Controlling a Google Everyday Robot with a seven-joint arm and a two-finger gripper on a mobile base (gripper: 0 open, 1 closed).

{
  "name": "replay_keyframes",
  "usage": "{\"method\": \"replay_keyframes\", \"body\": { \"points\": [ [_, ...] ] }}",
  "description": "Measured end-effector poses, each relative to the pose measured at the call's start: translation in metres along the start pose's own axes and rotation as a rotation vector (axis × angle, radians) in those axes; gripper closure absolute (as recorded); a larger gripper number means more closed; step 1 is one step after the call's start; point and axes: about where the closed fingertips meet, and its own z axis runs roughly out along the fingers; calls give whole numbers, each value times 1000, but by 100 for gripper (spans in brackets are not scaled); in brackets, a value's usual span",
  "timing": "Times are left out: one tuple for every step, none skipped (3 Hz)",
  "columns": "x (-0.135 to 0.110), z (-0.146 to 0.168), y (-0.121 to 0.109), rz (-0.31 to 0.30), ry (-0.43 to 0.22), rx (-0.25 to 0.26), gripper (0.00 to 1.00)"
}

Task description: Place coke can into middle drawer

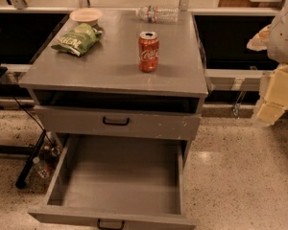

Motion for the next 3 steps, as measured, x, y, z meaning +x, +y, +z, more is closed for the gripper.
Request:
{"method": "replay_keyframes", "body": {
  "points": [
    [0,0,0,0,0,0,0],
    [0,0,0,0,-1,2,9],
    [-11,1,-6,-26,-4,10,23]
  ]
}}
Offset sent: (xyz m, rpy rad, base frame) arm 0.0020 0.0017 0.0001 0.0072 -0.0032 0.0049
